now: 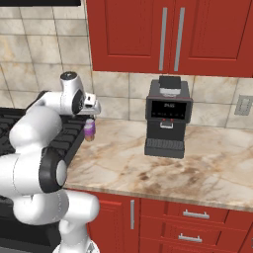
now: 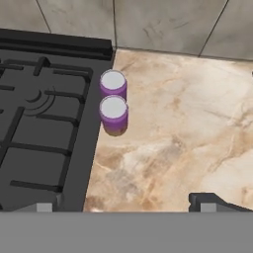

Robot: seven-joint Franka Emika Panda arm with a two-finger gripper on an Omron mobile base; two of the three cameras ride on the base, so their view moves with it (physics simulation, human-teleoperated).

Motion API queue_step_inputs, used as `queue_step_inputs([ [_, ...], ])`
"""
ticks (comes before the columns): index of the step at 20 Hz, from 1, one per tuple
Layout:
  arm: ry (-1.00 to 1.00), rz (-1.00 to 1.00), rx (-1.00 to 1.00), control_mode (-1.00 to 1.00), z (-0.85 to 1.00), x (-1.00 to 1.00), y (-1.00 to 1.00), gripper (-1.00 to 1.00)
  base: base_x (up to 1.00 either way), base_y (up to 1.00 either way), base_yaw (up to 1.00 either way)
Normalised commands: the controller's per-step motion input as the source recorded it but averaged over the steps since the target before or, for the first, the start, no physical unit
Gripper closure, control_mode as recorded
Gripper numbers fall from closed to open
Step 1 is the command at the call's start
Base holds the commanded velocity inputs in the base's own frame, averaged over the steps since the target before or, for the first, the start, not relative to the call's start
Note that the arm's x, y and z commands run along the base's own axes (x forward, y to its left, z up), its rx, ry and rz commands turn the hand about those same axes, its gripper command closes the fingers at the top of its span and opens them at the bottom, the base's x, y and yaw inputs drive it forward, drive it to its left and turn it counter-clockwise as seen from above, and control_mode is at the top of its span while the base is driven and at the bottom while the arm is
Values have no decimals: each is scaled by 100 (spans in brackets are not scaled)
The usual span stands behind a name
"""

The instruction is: Four empty soda cans are scattered around the kitchen. Gather all the cans and cluster them next to the stove for recycling.

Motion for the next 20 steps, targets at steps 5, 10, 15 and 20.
queue_step_inputs([
  [5,-8,0,0,-100,9,-34,-16,-100,0,0,0],
  [10,-1,5,0,-100,1,-16,-4,-100,0,0,0],
  [15,0,0,0,100,0,0,0,-100,0,1,0],
  [20,0,0,0,100,0,0,0,-100,-40,-6,0],
])
